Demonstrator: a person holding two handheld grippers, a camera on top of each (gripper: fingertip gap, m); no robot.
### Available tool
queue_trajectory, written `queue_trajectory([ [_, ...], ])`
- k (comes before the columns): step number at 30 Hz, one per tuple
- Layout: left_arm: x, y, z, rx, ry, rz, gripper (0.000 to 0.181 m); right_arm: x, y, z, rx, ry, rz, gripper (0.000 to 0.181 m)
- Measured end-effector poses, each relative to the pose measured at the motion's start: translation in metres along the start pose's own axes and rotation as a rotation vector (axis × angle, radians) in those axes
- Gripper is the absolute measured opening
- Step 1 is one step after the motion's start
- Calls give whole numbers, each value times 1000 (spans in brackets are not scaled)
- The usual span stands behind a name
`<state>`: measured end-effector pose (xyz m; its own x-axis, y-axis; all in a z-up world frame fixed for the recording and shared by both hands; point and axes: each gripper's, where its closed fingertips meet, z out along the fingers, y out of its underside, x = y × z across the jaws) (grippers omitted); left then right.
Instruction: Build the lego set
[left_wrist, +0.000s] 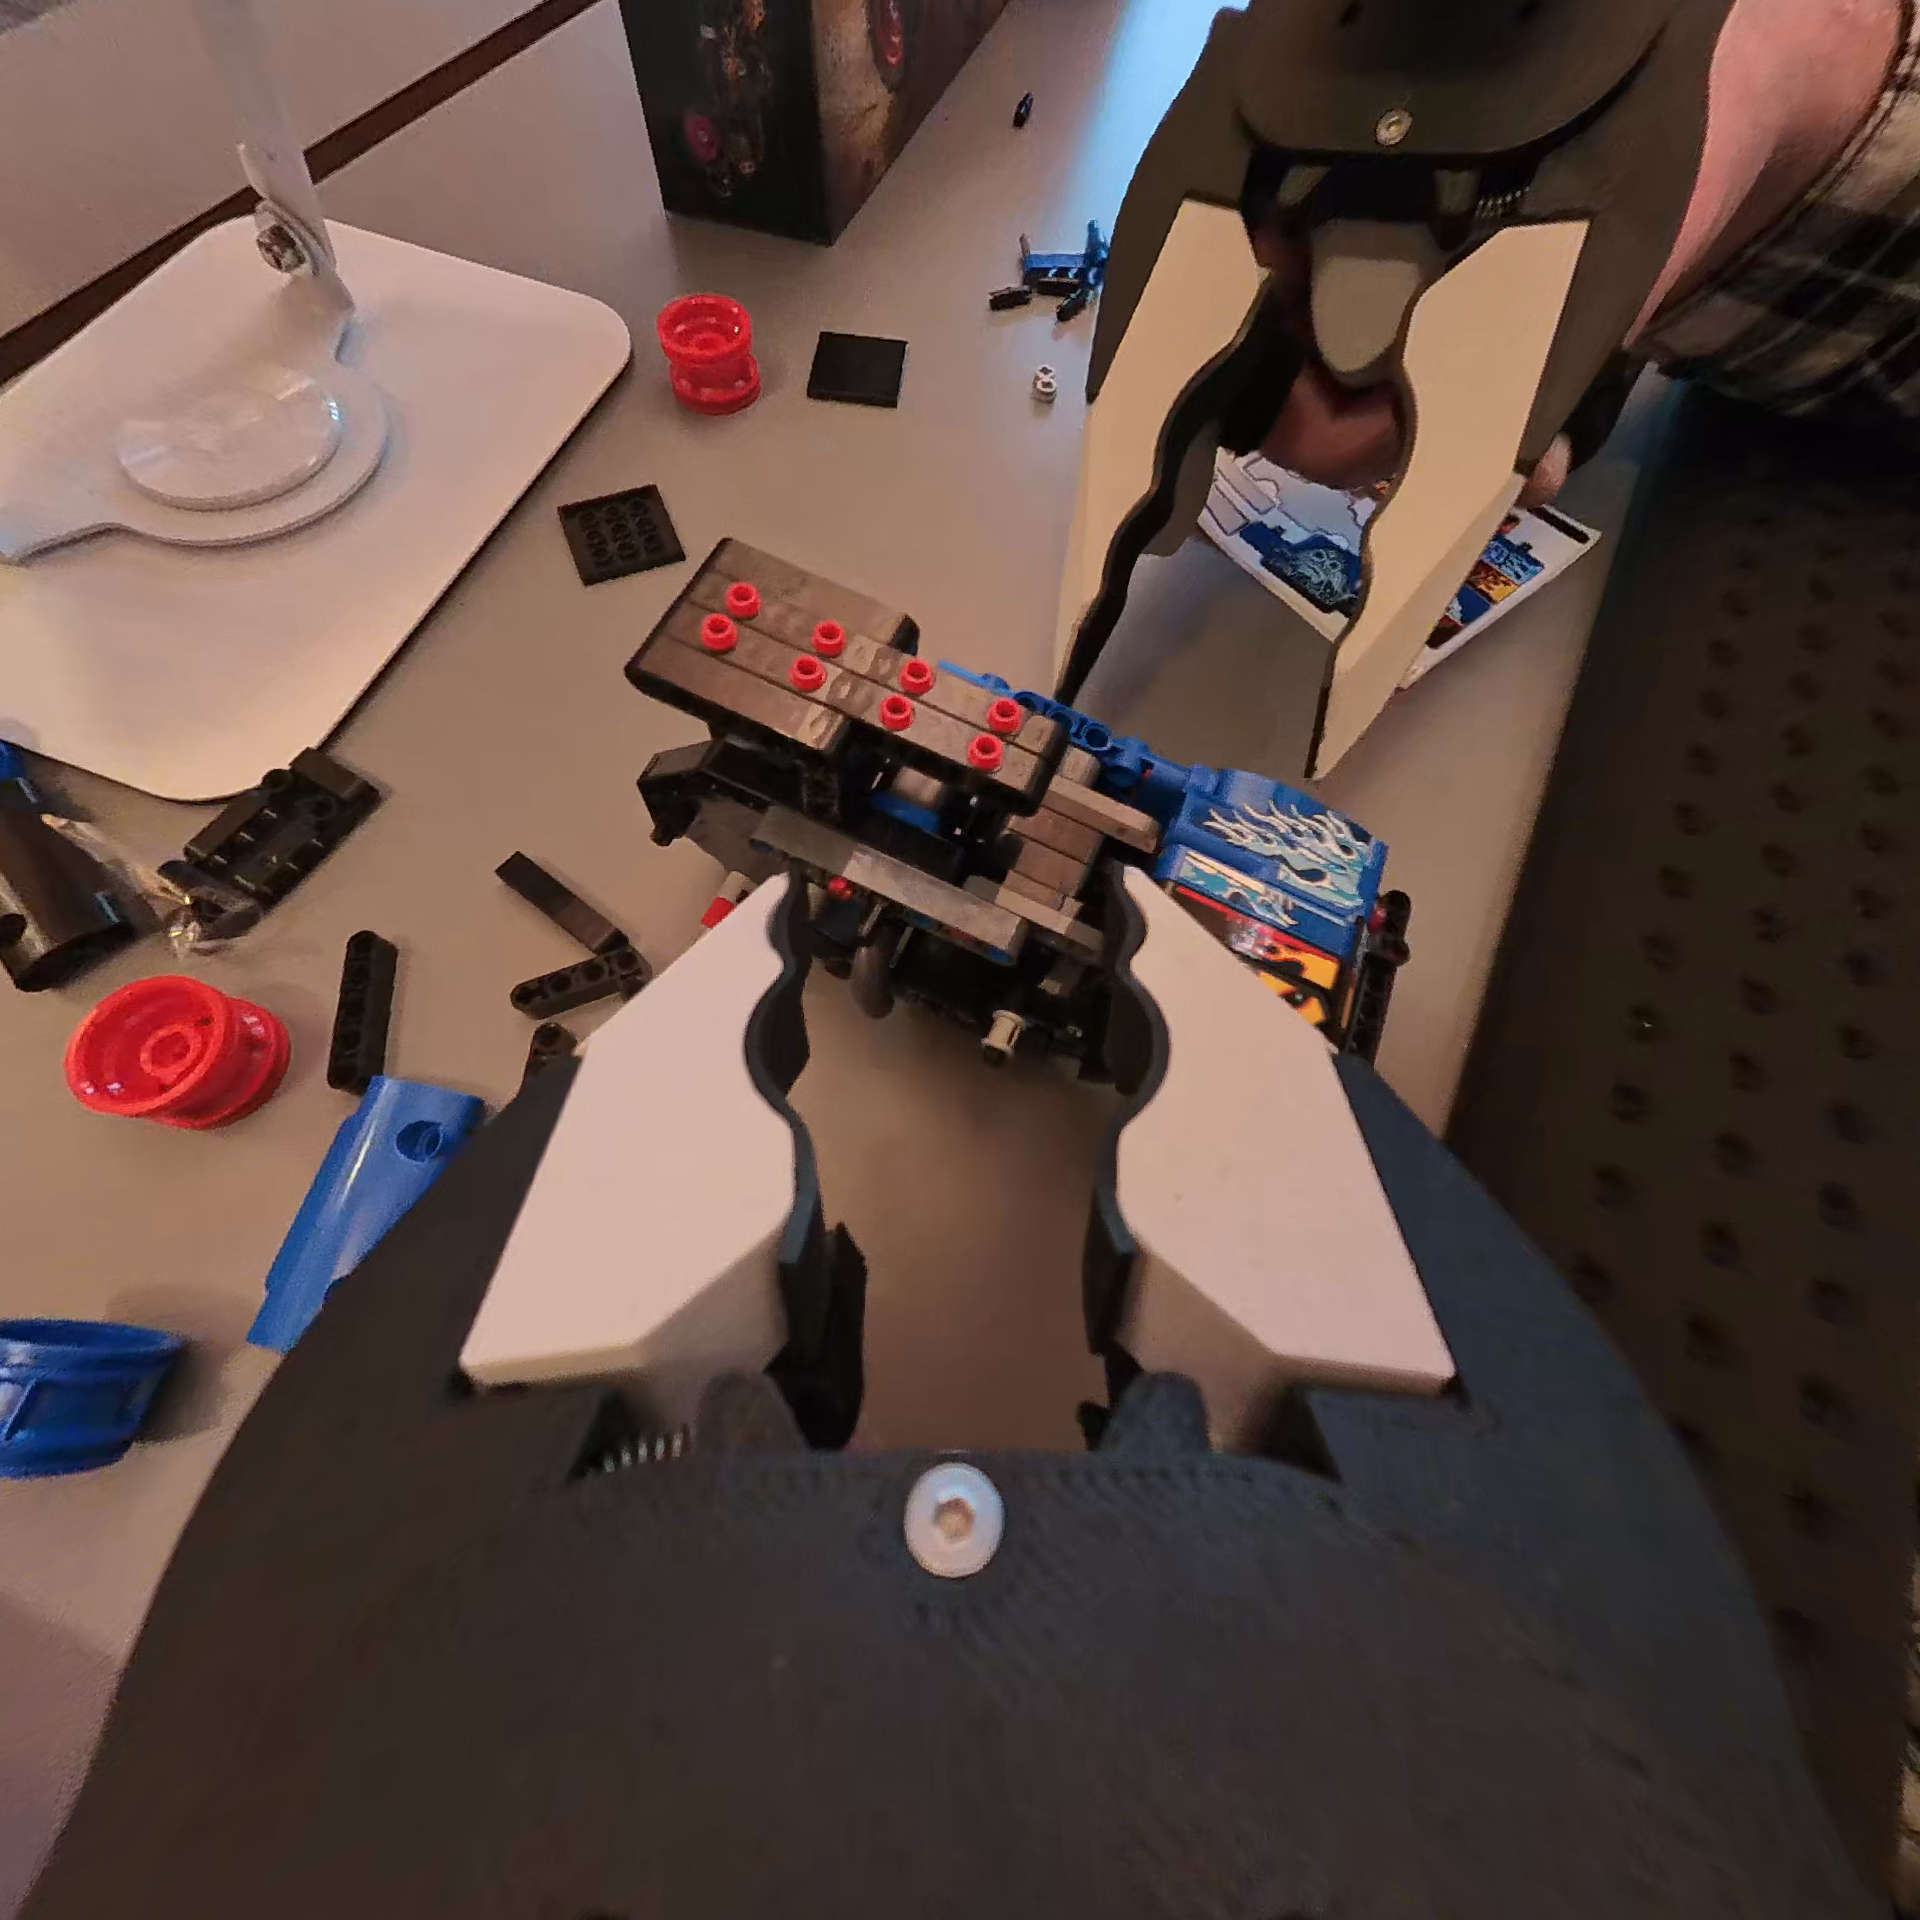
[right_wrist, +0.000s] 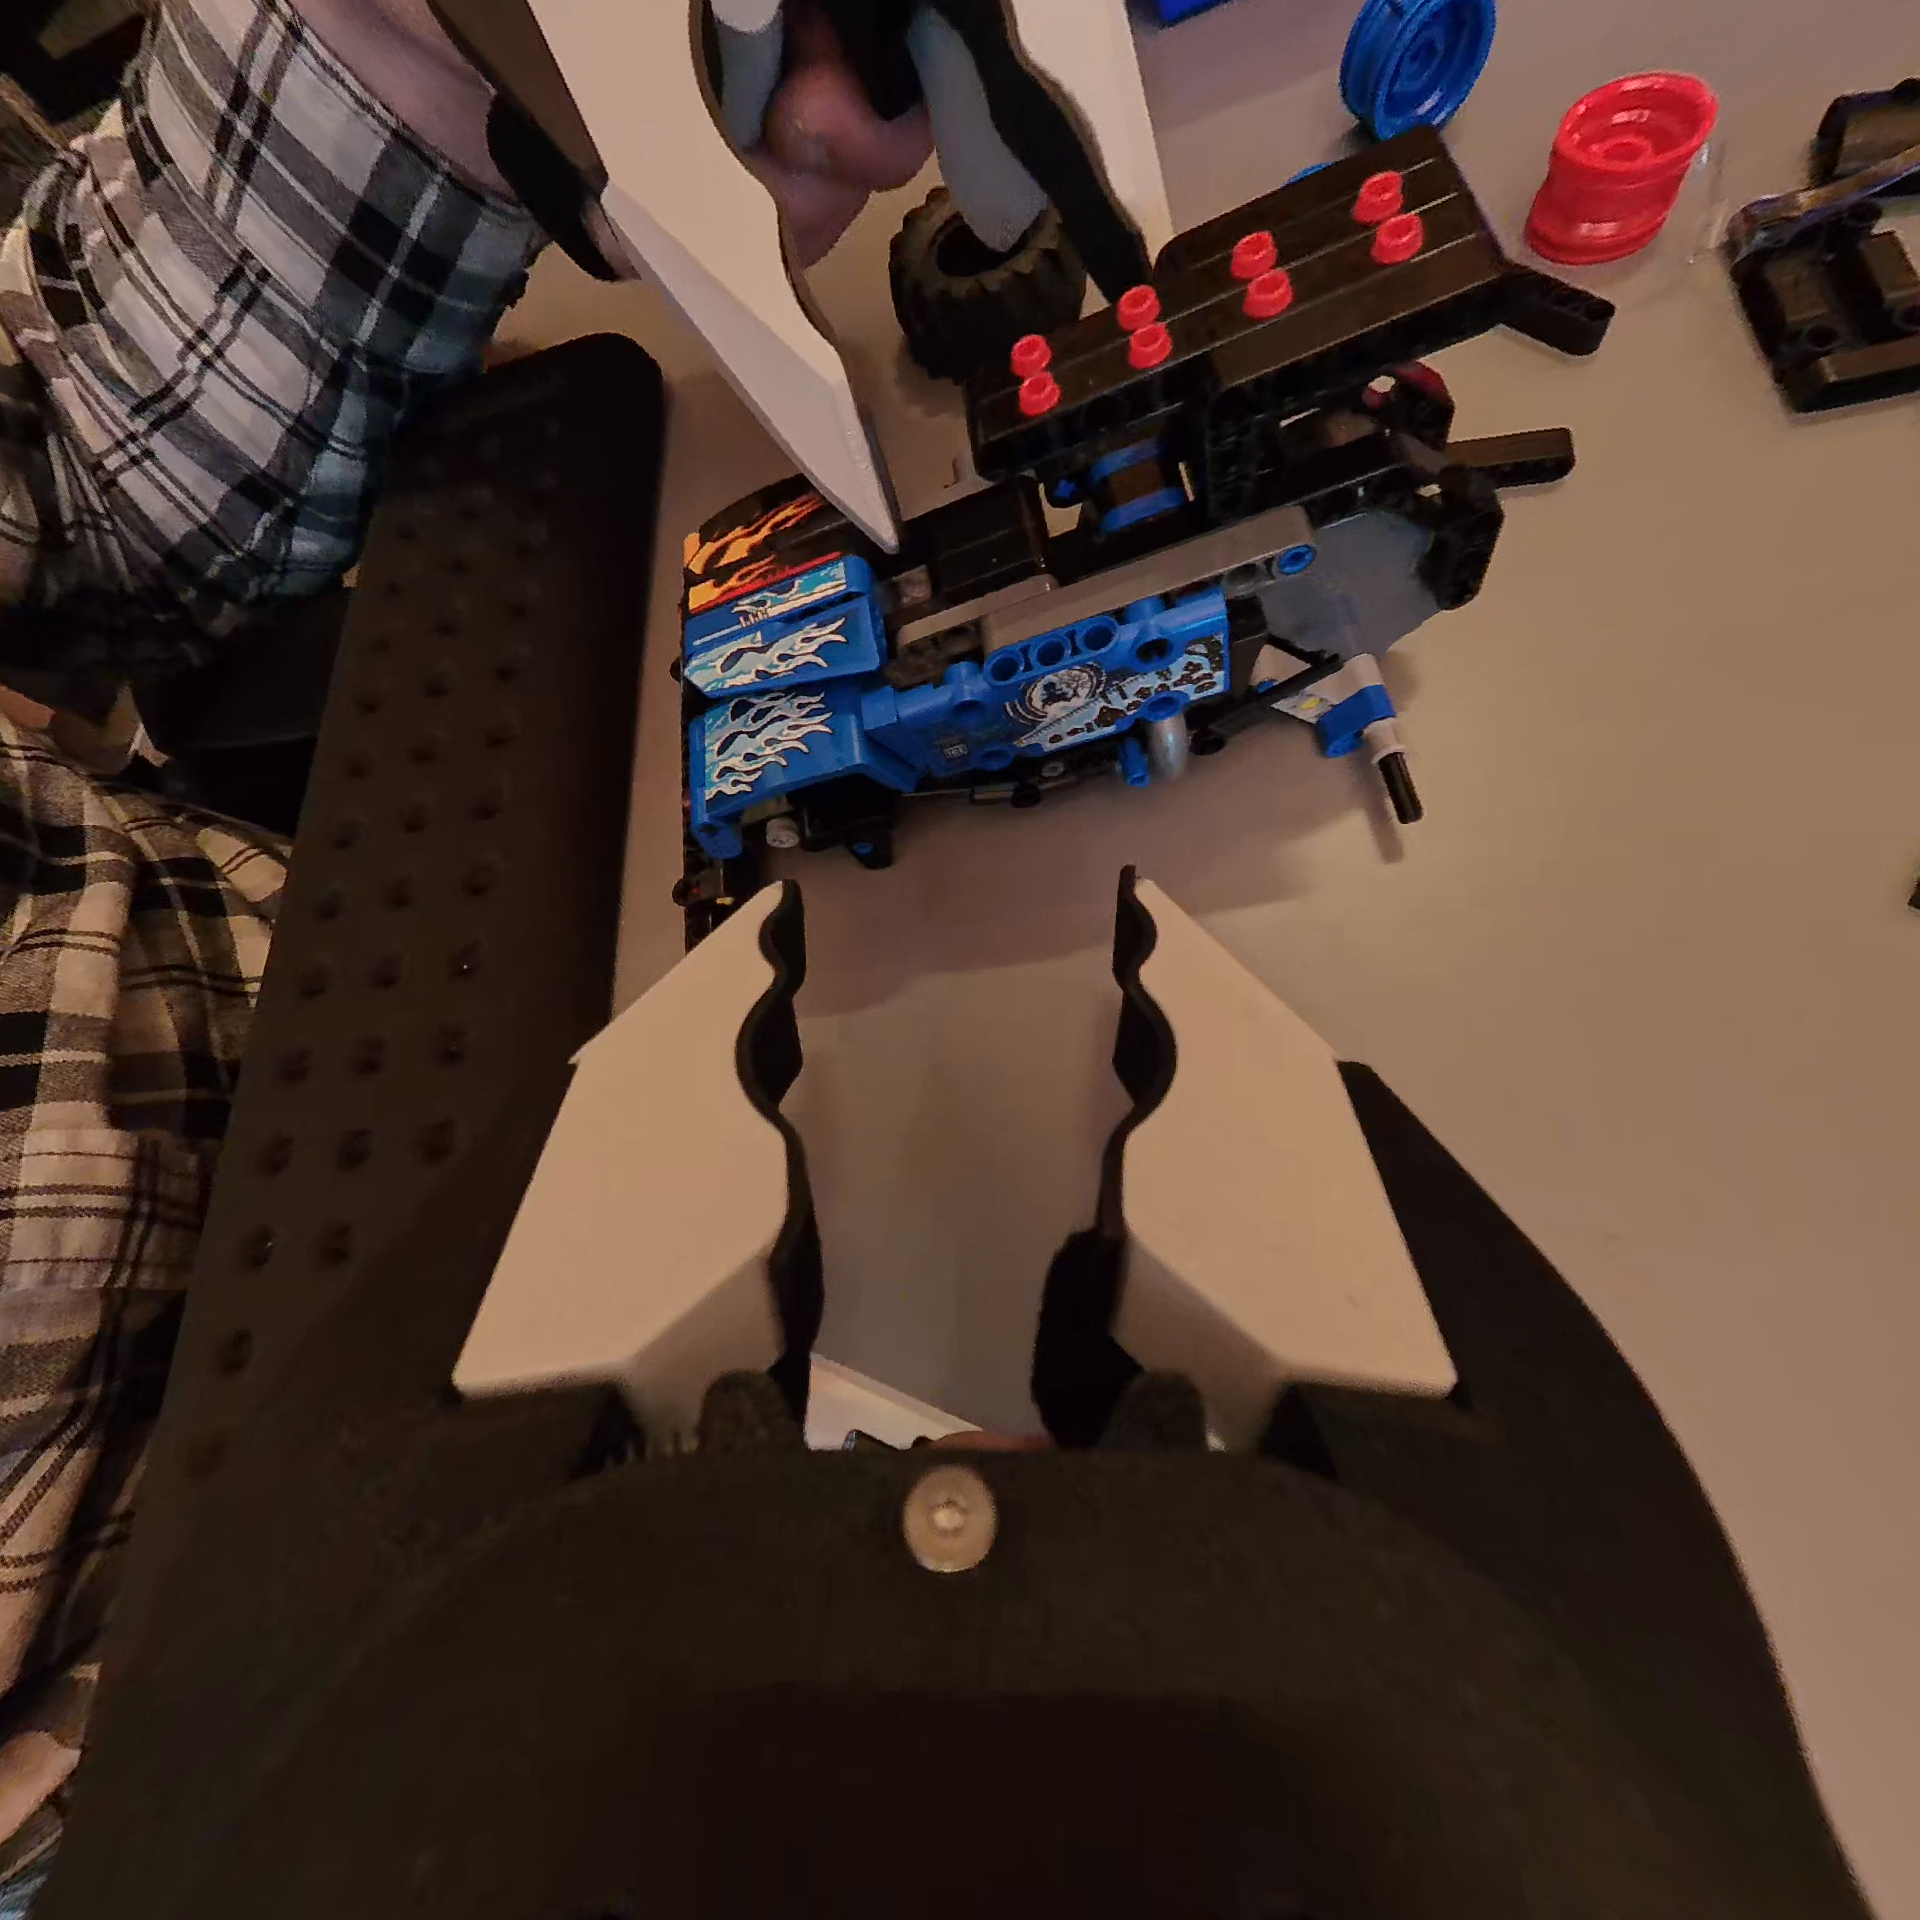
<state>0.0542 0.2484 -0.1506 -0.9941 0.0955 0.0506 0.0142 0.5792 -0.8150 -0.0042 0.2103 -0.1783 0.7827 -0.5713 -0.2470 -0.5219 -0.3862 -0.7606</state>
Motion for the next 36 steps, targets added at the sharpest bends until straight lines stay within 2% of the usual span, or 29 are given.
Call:
queue_trajectory([
  [17,-1,-2,5,45,9,1,52,13,-7,-9,48,55,20,58],
  [29,1,-3,6,68,27,3,52,40,-27,-22,177,171,36,58],
  [36,0,-3,7,69,26,1,52,20,-34,-2,157,72,-12,58],
])
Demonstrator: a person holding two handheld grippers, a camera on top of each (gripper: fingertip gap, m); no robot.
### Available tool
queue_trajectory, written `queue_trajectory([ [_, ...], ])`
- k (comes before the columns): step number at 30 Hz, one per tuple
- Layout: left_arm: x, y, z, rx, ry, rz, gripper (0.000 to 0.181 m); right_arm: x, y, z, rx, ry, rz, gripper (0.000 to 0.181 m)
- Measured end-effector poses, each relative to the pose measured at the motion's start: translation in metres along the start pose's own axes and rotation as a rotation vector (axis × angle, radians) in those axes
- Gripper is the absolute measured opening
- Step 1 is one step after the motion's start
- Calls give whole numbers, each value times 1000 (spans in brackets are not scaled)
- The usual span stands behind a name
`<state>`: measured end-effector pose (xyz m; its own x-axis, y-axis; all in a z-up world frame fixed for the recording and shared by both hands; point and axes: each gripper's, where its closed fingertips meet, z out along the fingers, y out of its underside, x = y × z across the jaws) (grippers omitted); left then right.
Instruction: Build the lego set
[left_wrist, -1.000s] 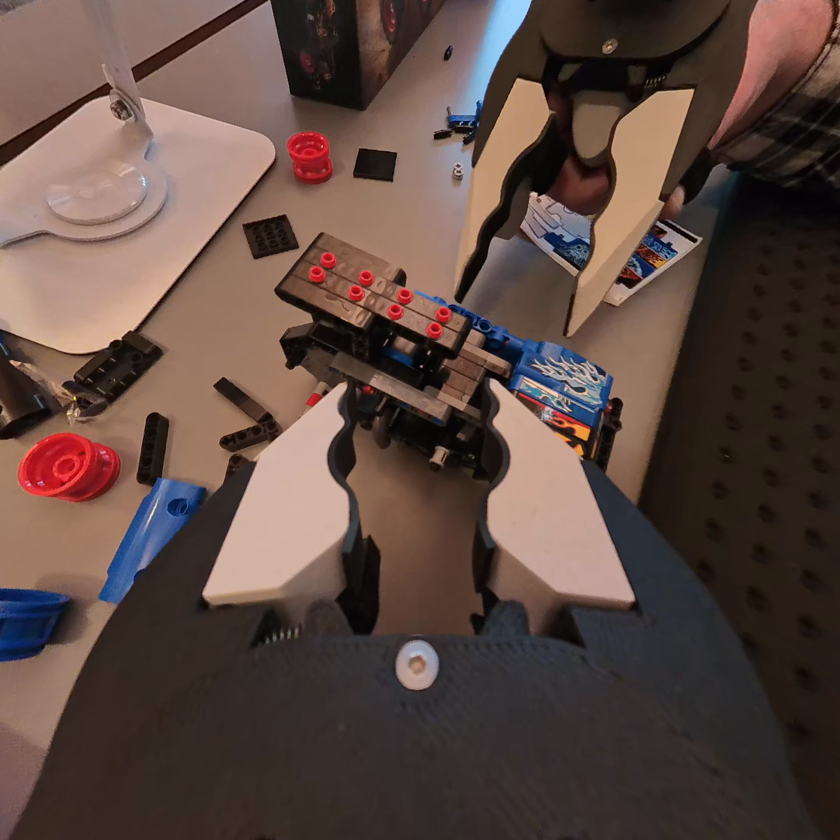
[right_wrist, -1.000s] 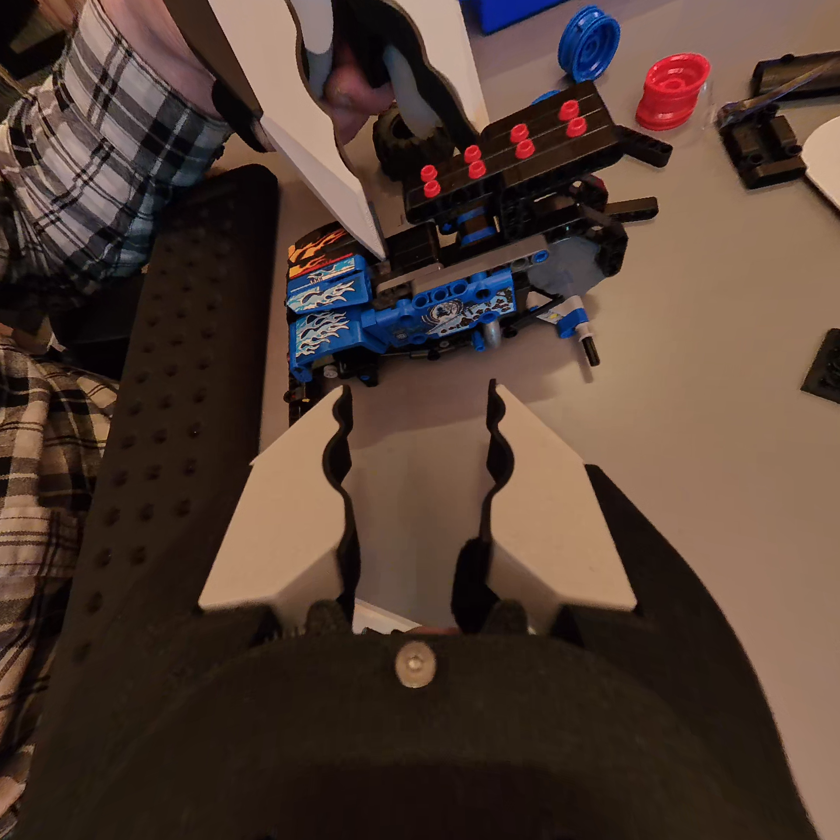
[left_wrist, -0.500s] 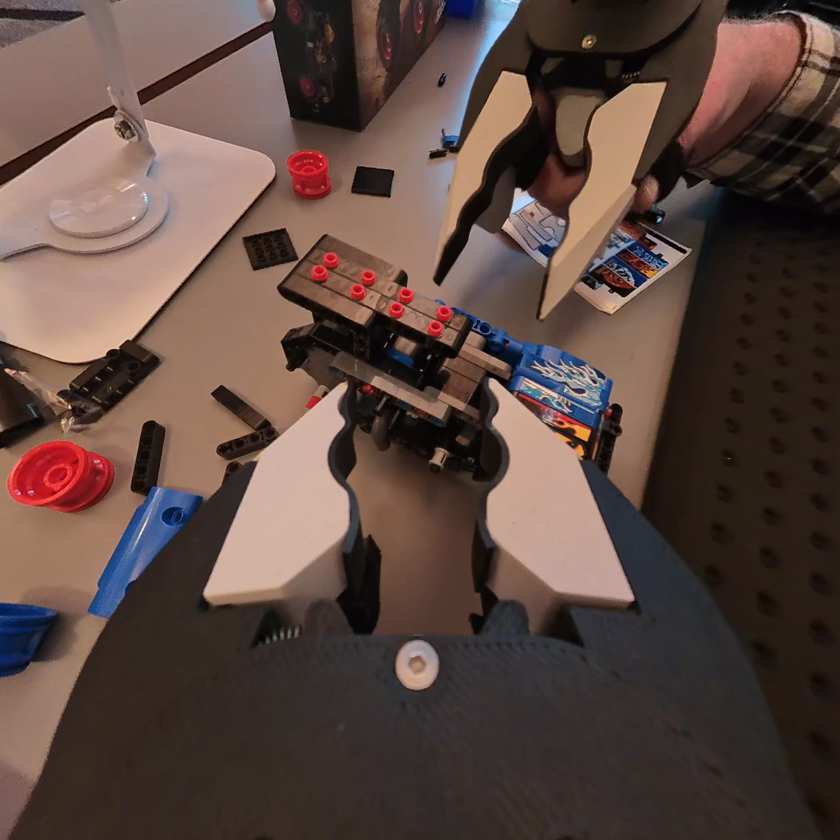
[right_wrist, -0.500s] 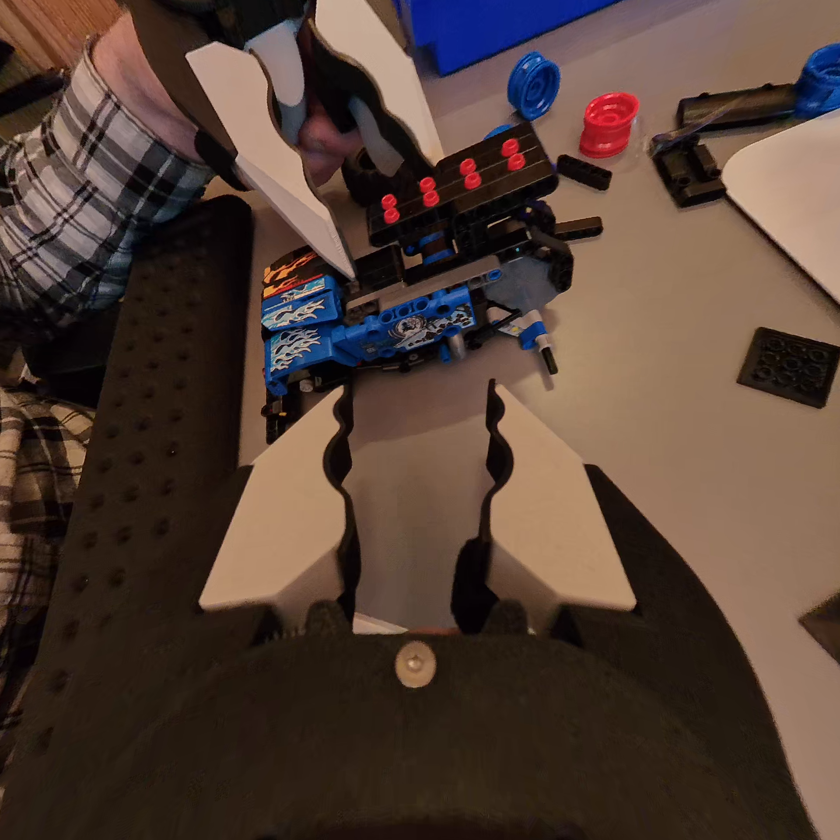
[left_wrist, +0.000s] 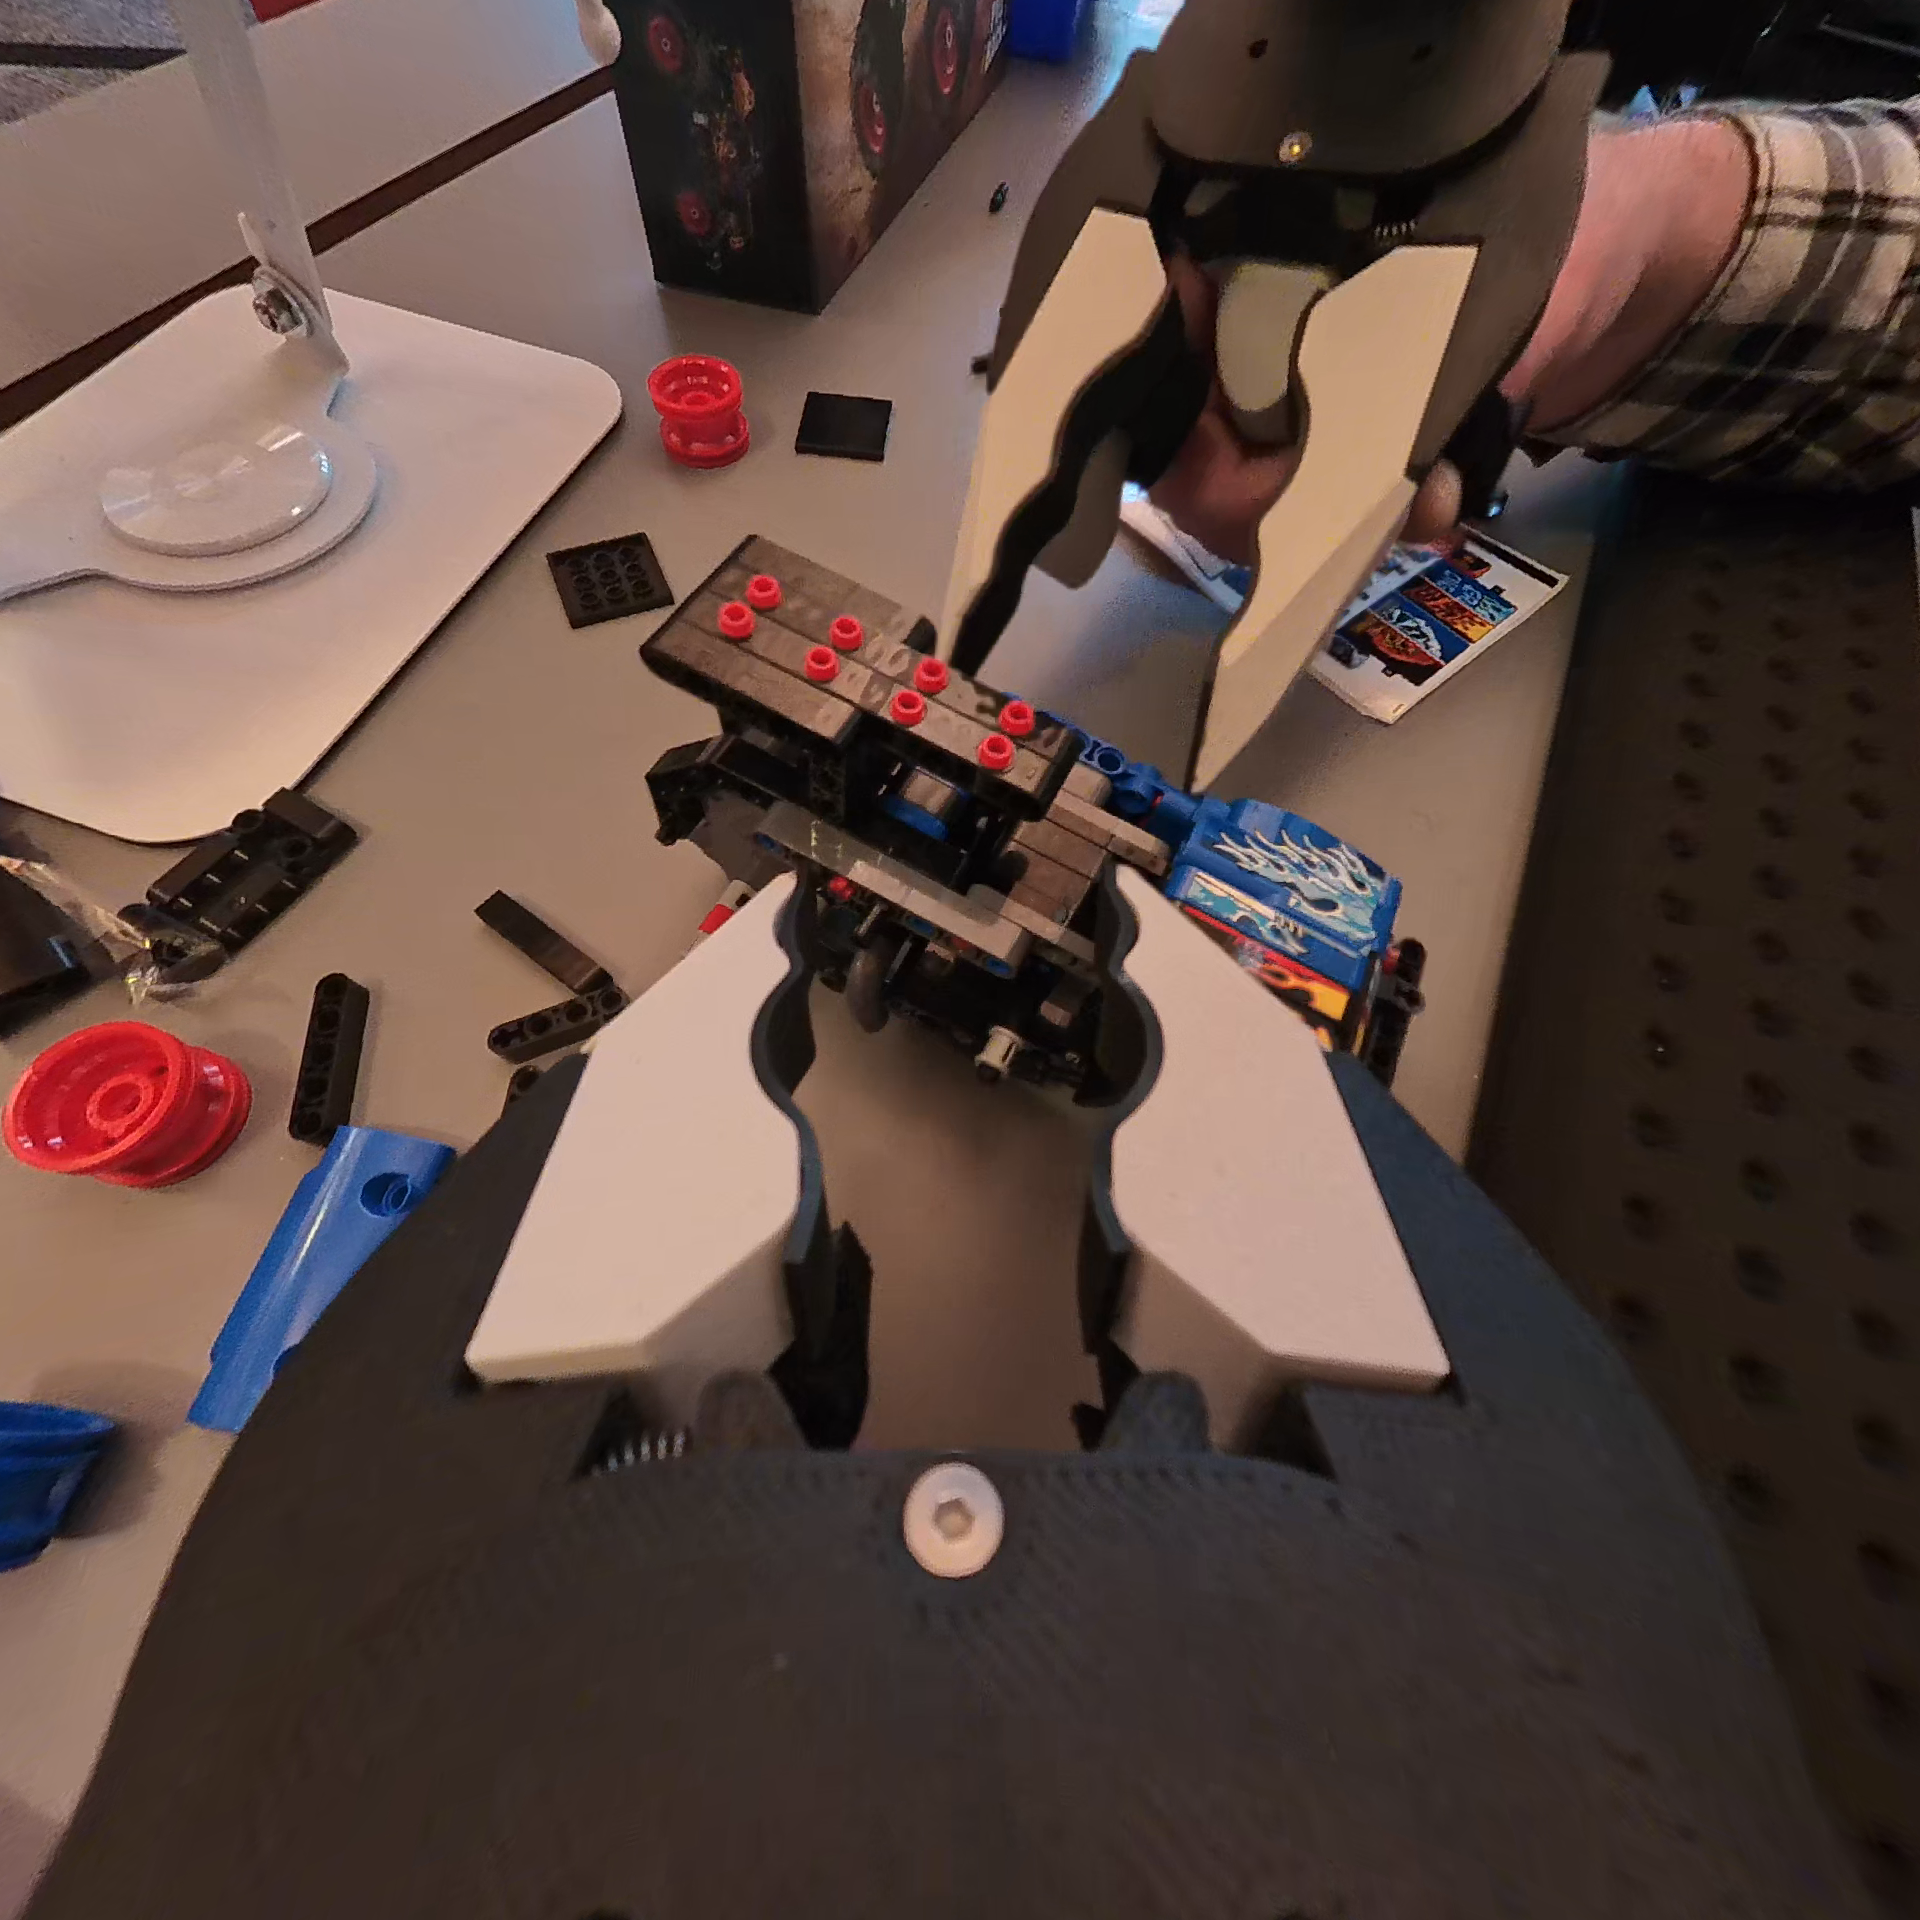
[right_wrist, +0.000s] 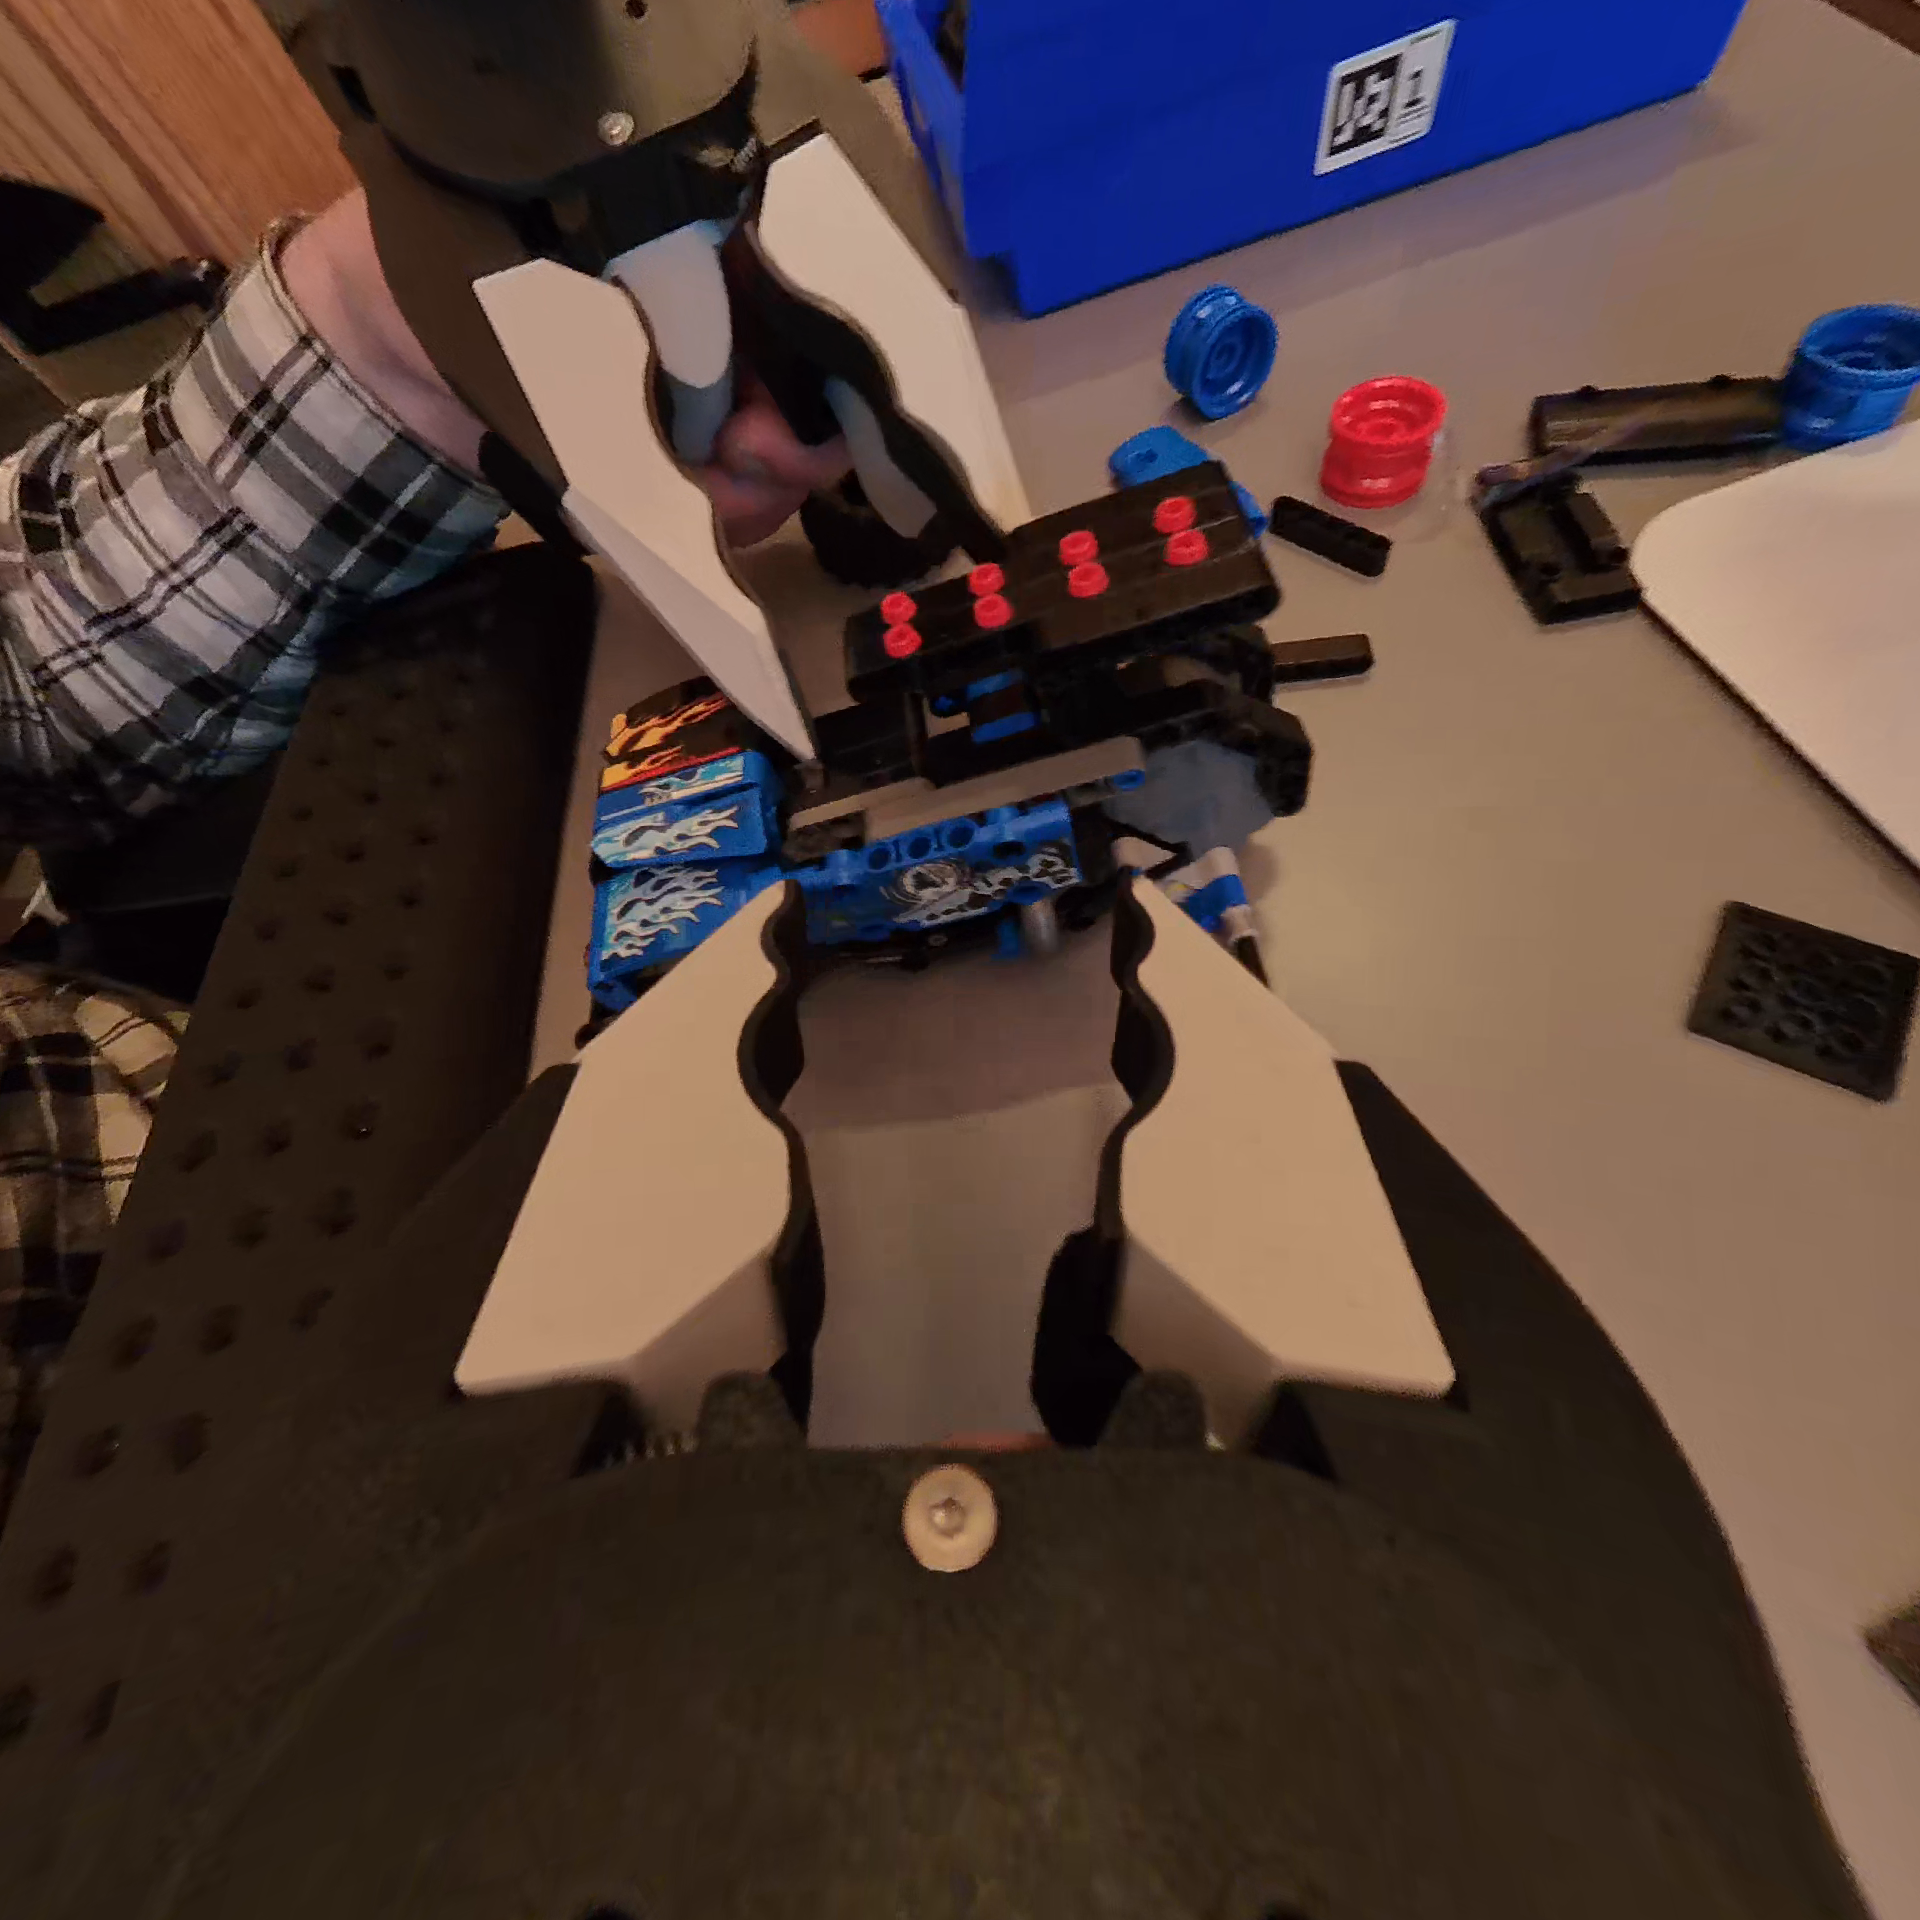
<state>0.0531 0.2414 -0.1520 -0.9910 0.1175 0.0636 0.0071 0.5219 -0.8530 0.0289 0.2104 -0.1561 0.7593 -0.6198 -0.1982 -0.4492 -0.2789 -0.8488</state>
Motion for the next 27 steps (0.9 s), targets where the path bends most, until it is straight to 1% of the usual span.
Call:
queue_trajectory([
  [1,0,0,0,1,1,-1,52,-2,1,2,-3,-6,-7,55],
  [6,1,1,0,7,16,-13,51,-4,1,1,7,-16,-17,54],
  [8,1,1,0,8,18,-14,51,-7,1,1,9,-33,-23,61],
  [11,1,1,0,6,16,-12,51,-6,1,1,13,-28,-19,64],
  [15,1,0,0,5,15,-12,51,-4,4,3,-5,-45,79,69],
  [17,1,0,1,6,15,-12,51,-7,5,5,-2,-81,143,67],
  [19,1,0,1,7,16,-13,51,-6,4,6,14,-86,150,68],
  [21,3,0,2,9,27,-11,51,-6,-2,7,50,-86,136,75],
  [23,4,0,3,2,30,-5,52,-11,-3,11,48,-116,128,69],
  [27,5,-1,3,8,28,-7,51,-10,-2,10,44,-105,126,66],
])
